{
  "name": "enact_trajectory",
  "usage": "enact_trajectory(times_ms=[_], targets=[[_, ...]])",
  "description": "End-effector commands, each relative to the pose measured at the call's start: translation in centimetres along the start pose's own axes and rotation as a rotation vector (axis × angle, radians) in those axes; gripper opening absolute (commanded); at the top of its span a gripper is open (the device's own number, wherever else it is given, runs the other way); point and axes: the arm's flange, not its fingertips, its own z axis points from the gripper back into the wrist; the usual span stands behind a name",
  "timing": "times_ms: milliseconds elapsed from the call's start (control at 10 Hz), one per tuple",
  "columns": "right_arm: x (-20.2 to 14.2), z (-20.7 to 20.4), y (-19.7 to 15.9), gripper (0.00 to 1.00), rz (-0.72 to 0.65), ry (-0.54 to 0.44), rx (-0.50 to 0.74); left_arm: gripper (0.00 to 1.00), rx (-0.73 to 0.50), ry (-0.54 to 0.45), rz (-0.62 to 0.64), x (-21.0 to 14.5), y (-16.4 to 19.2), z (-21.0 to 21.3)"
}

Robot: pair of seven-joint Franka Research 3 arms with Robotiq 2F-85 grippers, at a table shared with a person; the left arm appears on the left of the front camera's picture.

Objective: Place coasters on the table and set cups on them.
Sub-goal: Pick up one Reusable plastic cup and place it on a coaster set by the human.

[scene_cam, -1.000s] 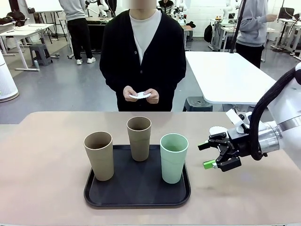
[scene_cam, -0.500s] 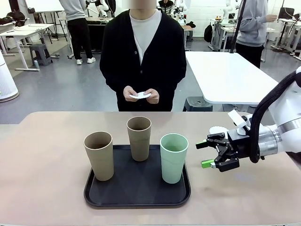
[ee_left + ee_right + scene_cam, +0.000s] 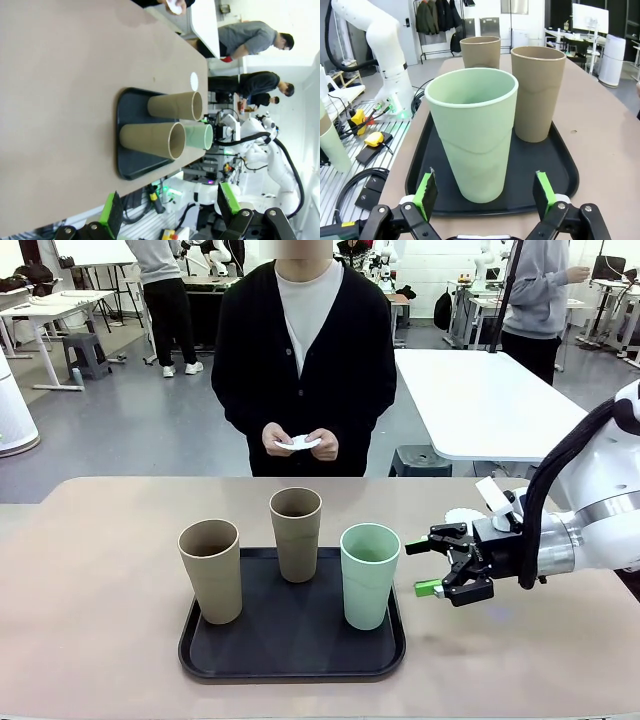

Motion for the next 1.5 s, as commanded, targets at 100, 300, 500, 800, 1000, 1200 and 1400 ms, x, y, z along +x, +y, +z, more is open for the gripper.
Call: enact_trajectory(times_ms=[100, 300, 500, 800, 1000, 1200, 1400], targets=[[-0.3, -1.4, -0.9, 1.0, 0.012, -0.001, -0.019, 1.0, -0.013, -0.004, -0.005, 0.0, 0.0, 0.1], [-0.2, -2.1, -1.1, 1.0, 0.016, 0.012, -0.018, 1.0, -0.013, -0.004, -0.005, 0.0, 0.0, 0.1], [0.0, -2.6, -1.3, 1.0, 0.018, 0.016, -0.012, 1.0, -0.013, -0.004, -0.005, 0.0, 0.0, 0.1], [0.2, -3.8, -1.5, 1.0, 0.02, 0.027, 0.004, 1.0, -0.013, -0.004, -0.005, 0.0, 0.0, 0.1], [0.3, -4.5, -1.6, 1.0, 0.009, 0.032, 0.02, 1.0, -0.013, -0.004, -0.005, 0.0, 0.0, 0.1], [0.3, -5.1, -1.8, 1.0, 0.003, 0.044, 0.025, 1.0, -0.013, -0.004, -0.005, 0.0, 0.0, 0.1], [0.5, -5.6, -1.7, 1.0, 0.001, 0.055, 0.029, 1.0, -0.013, -0.004, -0.005, 0.0, 0.0, 0.1]])
